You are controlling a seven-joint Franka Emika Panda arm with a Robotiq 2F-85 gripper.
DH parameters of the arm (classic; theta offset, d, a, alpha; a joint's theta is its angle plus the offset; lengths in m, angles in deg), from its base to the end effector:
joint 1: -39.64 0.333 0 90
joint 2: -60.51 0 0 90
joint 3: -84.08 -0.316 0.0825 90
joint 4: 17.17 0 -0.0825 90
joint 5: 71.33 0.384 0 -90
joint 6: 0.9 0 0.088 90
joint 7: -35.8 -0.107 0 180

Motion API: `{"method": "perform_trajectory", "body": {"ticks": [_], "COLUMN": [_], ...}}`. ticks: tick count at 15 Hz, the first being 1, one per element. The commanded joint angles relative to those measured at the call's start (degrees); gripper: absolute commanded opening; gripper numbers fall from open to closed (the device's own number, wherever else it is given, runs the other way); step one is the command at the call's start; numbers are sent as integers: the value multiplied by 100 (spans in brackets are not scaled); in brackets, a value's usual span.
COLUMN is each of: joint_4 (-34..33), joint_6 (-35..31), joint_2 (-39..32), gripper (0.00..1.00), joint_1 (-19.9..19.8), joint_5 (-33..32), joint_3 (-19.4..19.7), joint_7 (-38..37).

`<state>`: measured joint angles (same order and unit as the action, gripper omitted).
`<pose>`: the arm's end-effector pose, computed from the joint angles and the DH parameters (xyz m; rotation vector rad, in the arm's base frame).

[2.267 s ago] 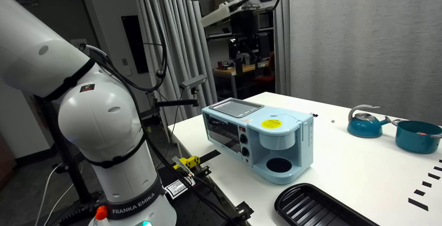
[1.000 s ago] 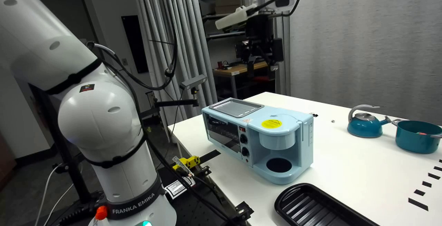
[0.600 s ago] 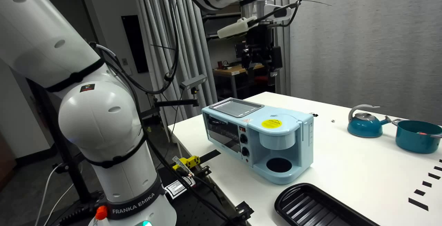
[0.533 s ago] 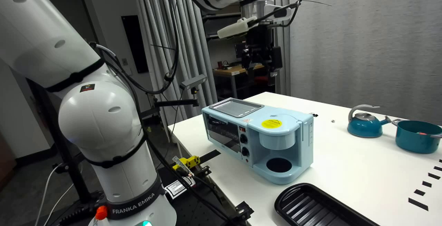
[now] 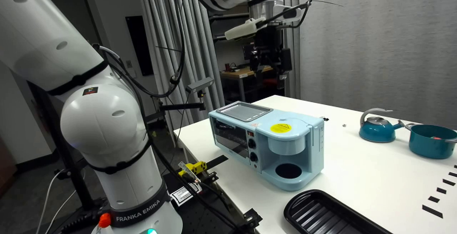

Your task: Push the button on the breakfast maker to open the chamber

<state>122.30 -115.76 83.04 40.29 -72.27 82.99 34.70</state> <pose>0.4187 0.0119 0.4459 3.1181 0.0261 -0.0559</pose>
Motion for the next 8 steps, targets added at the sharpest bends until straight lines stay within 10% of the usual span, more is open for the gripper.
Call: {"method": "perform_trajectory", "body": {"ticks": [1, 8], "joint_4": [-12, -16], "joint_6": [27, 68], "joint_2": [0, 1], "gripper": [100, 100], "joint_1": [5, 71], "joint_5": [51, 136], "joint_3": [2, 71], "joint_7": [-43, 268]}}
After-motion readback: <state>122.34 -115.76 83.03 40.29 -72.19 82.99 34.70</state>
